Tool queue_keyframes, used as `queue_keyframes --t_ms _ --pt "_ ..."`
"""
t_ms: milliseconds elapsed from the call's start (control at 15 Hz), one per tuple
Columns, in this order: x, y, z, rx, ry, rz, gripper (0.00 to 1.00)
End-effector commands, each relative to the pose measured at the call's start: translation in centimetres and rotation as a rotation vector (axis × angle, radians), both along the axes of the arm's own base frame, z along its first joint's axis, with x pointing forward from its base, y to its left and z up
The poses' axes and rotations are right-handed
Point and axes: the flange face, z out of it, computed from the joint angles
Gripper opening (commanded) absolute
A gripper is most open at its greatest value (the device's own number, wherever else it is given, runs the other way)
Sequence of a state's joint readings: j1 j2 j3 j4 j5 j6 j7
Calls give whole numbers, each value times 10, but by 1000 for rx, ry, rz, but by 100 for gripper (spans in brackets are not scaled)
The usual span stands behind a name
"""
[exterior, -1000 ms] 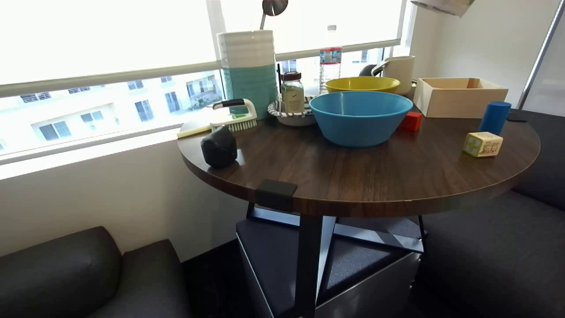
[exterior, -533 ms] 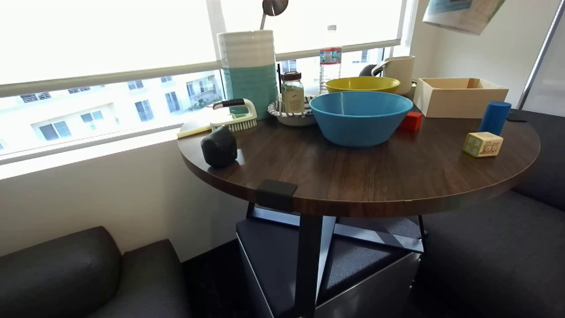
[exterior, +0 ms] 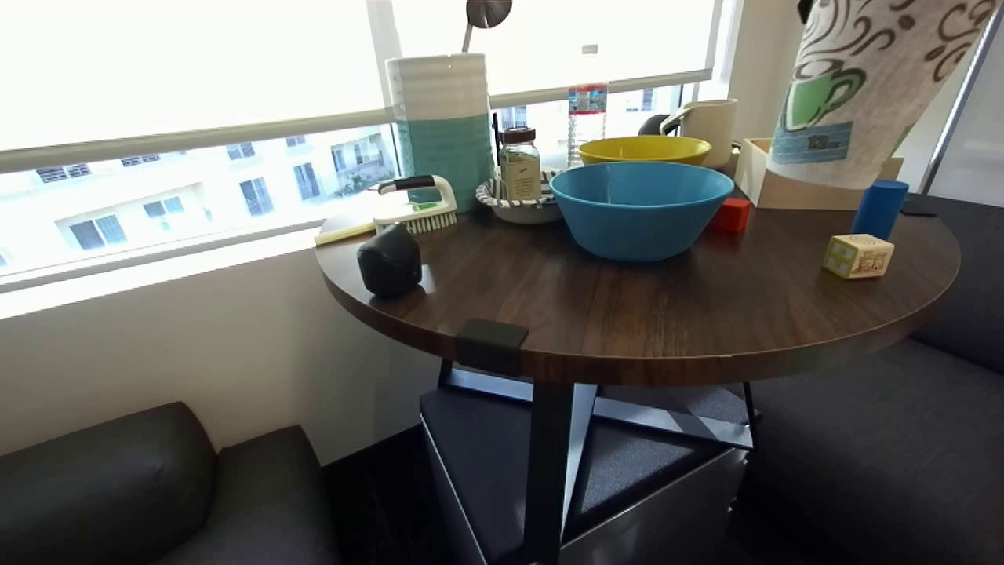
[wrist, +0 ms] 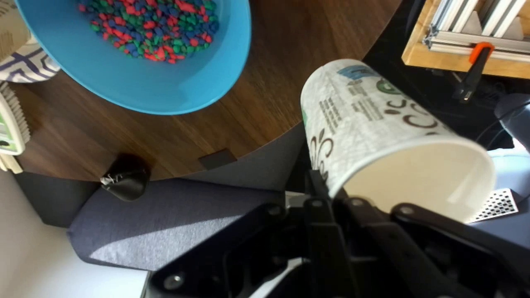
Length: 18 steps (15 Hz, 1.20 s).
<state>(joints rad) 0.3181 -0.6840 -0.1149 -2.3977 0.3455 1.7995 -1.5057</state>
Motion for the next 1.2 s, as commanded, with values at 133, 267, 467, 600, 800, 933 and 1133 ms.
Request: queue_keyframes --t_ms 133,267,467,600,800,933,1133 --pt "12 -19 -30 47 -74 -168 1" --pt "12 -23 -44 60 -51 -225 1" --pt "7 -25 -54 60 -18 -252 1" --pt "6 -25 -57 36 0 -264 1" --pt "6 -26 -72 41 34 -278 1" --pt "5 -28 -82 33 60 -290 1" --pt "2 -31 -92 27 86 -300 1"
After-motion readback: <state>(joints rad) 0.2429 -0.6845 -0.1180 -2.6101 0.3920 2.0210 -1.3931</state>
